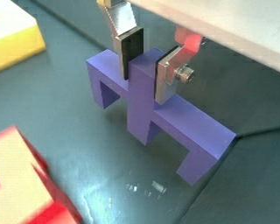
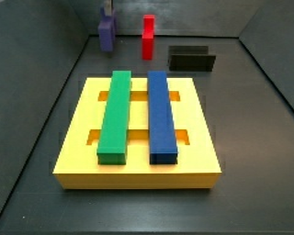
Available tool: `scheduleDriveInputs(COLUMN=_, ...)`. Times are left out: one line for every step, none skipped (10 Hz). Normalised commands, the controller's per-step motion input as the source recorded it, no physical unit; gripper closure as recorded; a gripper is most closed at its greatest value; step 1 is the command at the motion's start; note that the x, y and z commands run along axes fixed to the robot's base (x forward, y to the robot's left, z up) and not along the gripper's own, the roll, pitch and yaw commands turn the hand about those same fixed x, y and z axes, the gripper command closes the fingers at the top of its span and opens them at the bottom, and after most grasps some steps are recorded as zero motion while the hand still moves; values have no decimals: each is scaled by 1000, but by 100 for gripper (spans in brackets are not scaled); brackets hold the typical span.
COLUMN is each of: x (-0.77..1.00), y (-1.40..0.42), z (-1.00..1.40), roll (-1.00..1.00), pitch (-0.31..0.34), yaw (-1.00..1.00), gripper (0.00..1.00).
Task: Pick up the purple object. Move up. Move to above the board. Insert the purple object.
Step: Move up, then move to above the board.
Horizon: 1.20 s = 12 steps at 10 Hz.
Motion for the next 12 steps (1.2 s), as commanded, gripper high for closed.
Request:
scheduleDriveInputs(x=-19, y=-8, z=259, roll=19, pitch=32, yaw=-19, gripper=100)
scheduleDriveInputs(x=0, y=0, z=1400, roll=0, pitch=0, yaw=0, gripper=100)
scheduleDriveInputs(x=-20, y=-8, z=1400, roll=-23, pitch=22, yaw=3, gripper=100)
scheduleDriveInputs(x=-55, y=-20, z=1400, roll=-19, pitch=32, yaw=-4, gripper=100)
scheduleDriveInputs(x=-22, y=-6, z=1400, roll=11, pitch=7, yaw=3, gripper=100)
scheduleDriveInputs(x=49, y=7, z=988, roll=-10, pitch=52, yaw=2, gripper=100)
scheduleDriveInputs(x=43, y=0, z=538, roll=-11, pitch=100, yaw=-6, gripper=100)
scheduleDriveInputs(x=52, y=9, z=216, roll=-6, pitch=72, yaw=-1, gripper=100)
scheduleDriveInputs(x=426, y=-1400, z=163, roll=-11, pitch=19, yaw=1000, gripper=100)
scheduleDriveInputs(x=420, y=-1400, z=150, roll=-7, pitch=20, yaw=1000, gripper=100)
scheduleDriveInputs(x=419, y=-1400, z=153, roll=-1, pitch=23, yaw=1000, gripper=100)
scheduleDriveInputs(x=428, y=-1400, z=162, roll=-16, pitch=22, yaw=1000, gripper=100)
